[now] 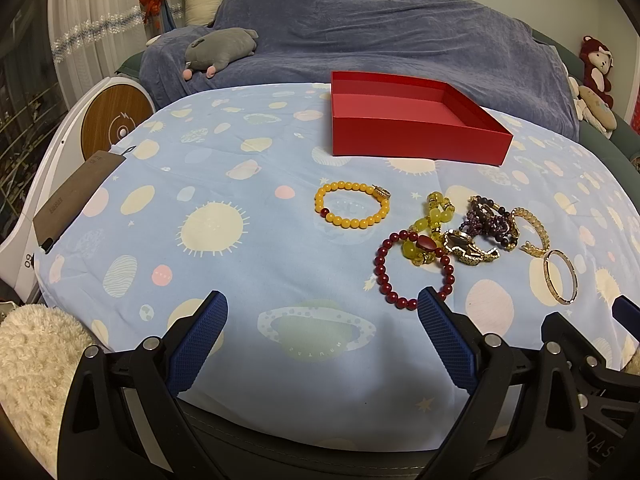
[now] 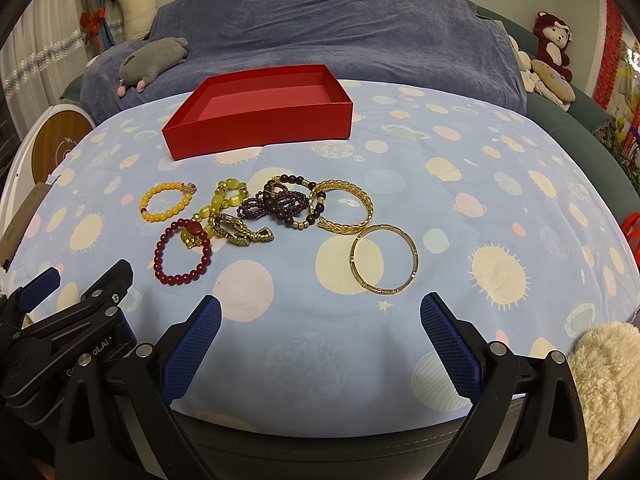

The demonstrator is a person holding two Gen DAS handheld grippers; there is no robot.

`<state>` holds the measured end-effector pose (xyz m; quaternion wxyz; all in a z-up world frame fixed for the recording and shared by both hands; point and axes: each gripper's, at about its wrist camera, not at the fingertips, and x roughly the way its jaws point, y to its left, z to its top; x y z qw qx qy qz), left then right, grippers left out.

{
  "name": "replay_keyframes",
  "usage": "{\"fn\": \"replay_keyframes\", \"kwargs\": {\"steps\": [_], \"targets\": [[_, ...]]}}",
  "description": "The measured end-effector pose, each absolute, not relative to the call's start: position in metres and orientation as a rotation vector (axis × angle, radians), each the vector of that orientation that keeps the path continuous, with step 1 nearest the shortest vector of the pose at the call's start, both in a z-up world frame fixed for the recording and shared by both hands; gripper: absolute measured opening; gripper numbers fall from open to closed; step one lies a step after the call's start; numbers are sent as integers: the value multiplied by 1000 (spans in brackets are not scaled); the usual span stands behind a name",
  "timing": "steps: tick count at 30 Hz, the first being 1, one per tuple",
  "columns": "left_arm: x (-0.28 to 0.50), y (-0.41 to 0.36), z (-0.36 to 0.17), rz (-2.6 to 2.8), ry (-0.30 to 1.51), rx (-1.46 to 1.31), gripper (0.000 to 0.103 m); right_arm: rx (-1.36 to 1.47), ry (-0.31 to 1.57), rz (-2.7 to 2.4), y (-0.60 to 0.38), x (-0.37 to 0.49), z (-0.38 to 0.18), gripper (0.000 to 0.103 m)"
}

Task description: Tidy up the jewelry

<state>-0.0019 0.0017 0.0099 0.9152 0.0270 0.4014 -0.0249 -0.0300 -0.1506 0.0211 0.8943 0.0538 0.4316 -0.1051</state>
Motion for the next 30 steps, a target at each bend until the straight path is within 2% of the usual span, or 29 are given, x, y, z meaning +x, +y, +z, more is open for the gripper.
{"fn": "replay_keyframes", "kwargs": {"steps": [30], "targets": [[-2,6,7,-55,832,51,91,123,904,-208,-151,-30,19,96]]}}
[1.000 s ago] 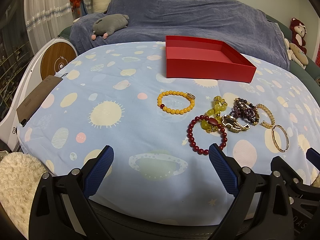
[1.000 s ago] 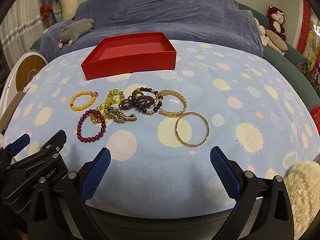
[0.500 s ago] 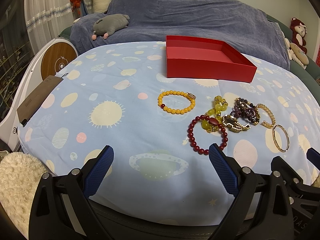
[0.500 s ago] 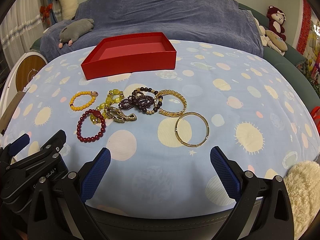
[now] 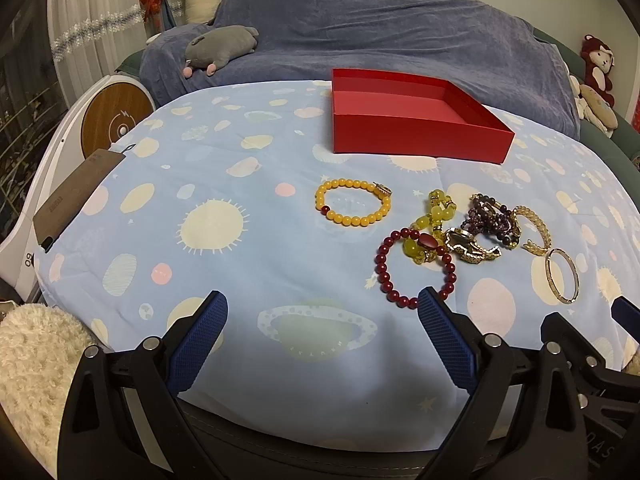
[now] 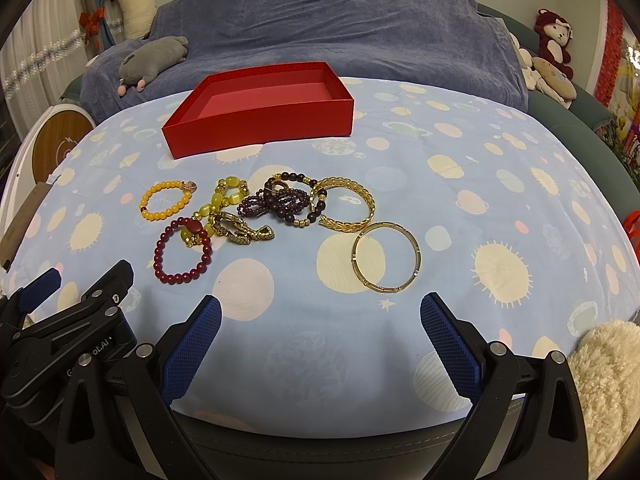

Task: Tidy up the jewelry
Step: 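Grasp the gold bangle with the right gripper while the left gripper grasps the dark red bead bracelet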

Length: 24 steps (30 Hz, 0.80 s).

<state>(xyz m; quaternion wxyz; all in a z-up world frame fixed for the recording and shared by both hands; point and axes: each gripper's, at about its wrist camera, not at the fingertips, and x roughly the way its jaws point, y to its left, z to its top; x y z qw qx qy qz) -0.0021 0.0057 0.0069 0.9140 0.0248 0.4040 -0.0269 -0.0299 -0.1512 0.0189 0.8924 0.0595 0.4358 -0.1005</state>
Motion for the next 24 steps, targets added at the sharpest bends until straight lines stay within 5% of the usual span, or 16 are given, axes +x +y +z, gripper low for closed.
{"fn": "replay_keyframes", "kwargs": {"steps": [17,24], "targets": [[24,29,0,-29,916,-95,92,194,1057,-256,-206,23,-10,96],[32,16,-6,-80,958,-85,92,188,1084,-240,-206,32,-21,81]]}}
